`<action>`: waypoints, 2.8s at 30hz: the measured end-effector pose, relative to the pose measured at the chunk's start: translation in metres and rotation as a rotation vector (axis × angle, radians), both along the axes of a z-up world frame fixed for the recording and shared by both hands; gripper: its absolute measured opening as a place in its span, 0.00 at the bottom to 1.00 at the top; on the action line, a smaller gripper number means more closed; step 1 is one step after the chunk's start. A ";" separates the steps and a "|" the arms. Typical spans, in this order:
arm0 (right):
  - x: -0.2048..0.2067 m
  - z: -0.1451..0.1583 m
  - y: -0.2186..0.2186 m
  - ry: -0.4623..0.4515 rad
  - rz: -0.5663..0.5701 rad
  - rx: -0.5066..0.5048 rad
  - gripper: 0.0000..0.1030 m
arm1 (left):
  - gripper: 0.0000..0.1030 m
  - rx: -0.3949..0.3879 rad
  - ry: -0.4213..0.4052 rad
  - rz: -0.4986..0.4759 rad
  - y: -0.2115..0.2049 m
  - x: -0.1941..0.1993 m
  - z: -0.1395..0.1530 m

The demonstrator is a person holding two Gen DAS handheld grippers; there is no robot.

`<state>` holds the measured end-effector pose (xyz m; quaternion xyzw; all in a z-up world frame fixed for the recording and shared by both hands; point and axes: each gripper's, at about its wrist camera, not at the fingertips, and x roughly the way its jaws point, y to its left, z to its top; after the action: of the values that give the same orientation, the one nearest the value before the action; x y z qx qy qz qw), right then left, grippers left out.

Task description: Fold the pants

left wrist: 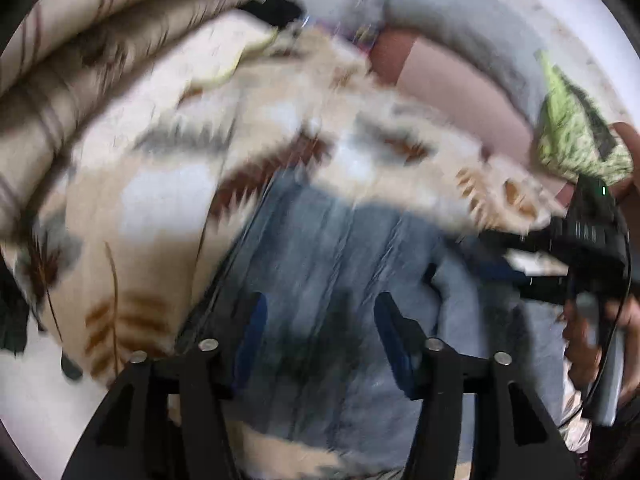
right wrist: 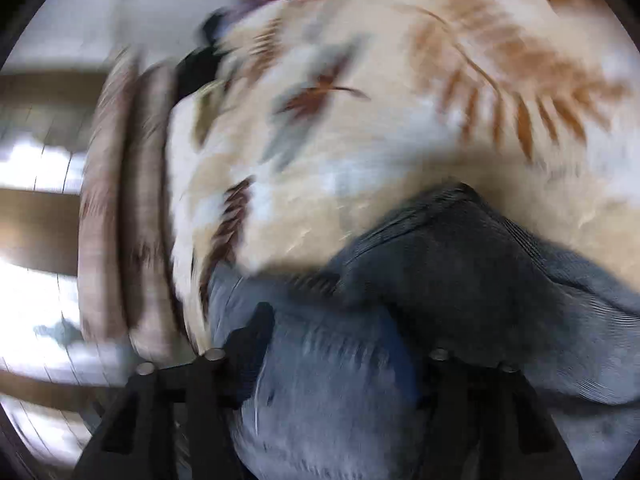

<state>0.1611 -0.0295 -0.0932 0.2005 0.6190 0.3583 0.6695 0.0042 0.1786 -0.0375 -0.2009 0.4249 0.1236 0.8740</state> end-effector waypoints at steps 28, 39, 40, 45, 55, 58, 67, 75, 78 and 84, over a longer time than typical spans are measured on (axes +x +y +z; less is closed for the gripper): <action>-0.034 0.033 -0.163 -0.084 -0.283 0.060 0.85 | 0.84 0.065 0.011 0.048 0.002 -0.002 -0.008; -0.091 0.016 -0.222 -0.064 -0.418 0.069 0.86 | 0.84 -0.199 0.013 0.193 0.028 -0.069 -0.015; -0.095 0.022 -0.216 -0.076 -0.397 0.074 0.86 | 0.84 -0.231 0.012 0.196 0.028 -0.072 -0.018; -0.118 0.041 -0.145 -0.097 -0.188 0.100 0.86 | 0.83 -0.341 0.036 0.204 0.022 -0.075 -0.029; -0.126 0.034 -0.055 -0.083 -0.017 0.034 0.86 | 0.83 -0.585 -0.010 0.217 0.019 -0.054 -0.057; -0.120 0.036 -0.047 -0.089 -0.016 0.014 0.86 | 0.83 -0.648 -0.002 0.251 0.029 -0.050 -0.068; -0.107 0.038 -0.034 -0.081 -0.017 0.009 0.86 | 0.83 -0.676 0.024 0.326 0.035 -0.056 -0.066; -0.079 -0.012 -0.008 0.083 -0.069 0.018 0.87 | 0.35 -0.557 -0.021 0.308 0.036 -0.034 -0.053; -0.077 -0.018 -0.009 0.098 -0.079 0.046 0.88 | 0.30 -0.520 -0.035 0.273 0.034 -0.032 -0.048; -0.088 0.001 -0.038 0.068 -0.094 0.071 0.88 | 0.28 -0.369 -0.064 0.213 0.014 -0.027 -0.022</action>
<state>0.0736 -0.0679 -0.0922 0.2648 0.6182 0.3411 0.6568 -0.0223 0.1923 -0.0597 -0.4049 0.3885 0.1290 0.8176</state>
